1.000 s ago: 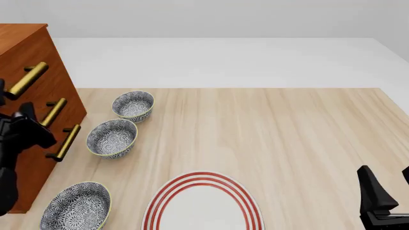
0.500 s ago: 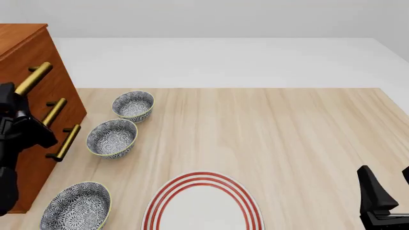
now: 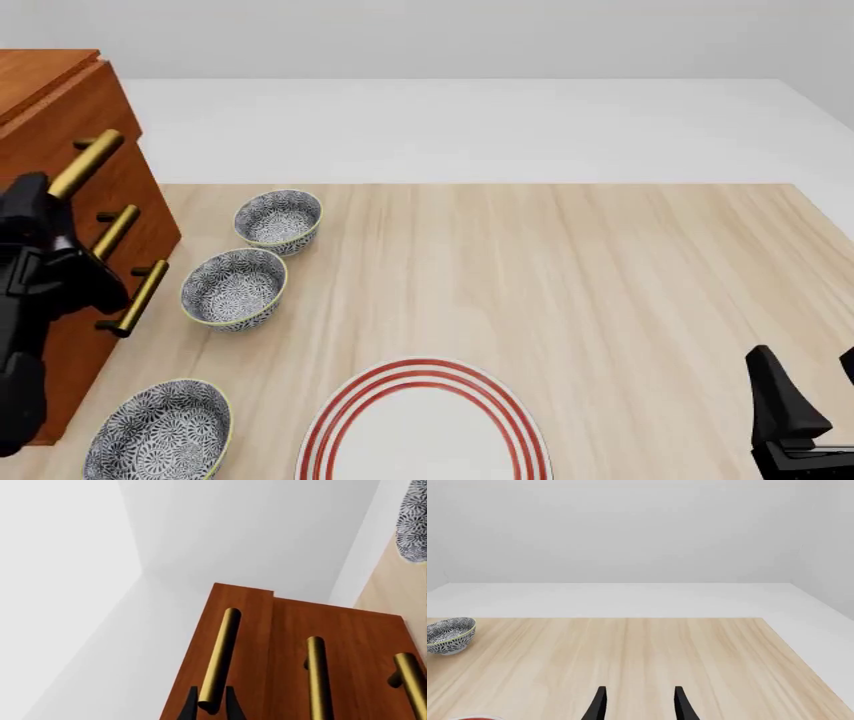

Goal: Open the top drawer of the cabinet.

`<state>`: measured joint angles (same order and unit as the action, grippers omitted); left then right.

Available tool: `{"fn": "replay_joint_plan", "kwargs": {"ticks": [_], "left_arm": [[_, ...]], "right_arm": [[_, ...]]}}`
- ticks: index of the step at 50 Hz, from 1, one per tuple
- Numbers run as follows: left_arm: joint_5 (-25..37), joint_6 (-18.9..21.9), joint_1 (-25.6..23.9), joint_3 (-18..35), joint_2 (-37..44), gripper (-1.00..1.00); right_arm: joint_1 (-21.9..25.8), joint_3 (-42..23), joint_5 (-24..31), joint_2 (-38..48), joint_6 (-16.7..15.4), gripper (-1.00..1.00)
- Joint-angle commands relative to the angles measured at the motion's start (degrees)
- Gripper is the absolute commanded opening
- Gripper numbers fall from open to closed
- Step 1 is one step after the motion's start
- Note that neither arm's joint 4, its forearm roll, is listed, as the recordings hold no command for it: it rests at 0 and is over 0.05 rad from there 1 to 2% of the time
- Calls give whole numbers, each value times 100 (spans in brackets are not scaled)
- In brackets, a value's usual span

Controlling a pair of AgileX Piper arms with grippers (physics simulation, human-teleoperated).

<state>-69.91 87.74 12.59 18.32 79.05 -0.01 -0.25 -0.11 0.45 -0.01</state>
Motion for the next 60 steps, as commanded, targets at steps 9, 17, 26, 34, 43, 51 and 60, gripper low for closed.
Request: {"fn": "replay_joint_plan", "kwargs": {"ticks": [9, 17, 26, 34, 43, 51, 60], "left_arm": [[2, 323, -217, -153, 206, -100], [1, 341, -305, -224, 203, -100], [1, 365, -398, -301, 188, -100], [1, 410, -427, -315, 237, -100], [1, 397, -477, -344, 245, -100], [1, 413, -503, -353, 258, -100], [1, 429, -603, -322, 331, -100]], "right_arm": [[1, 0, 0, 0, -1, 100], [0, 0, 0, -1, 0, 100], [0, 0, 0, -1, 2, 100], [0, 0, 0, -2, 0, 100], [-1, 0, 0, 0, 0, 100], [1, 0, 0, 1, 0, 100], [1, 0, 0, 0, 0, 100]]}}
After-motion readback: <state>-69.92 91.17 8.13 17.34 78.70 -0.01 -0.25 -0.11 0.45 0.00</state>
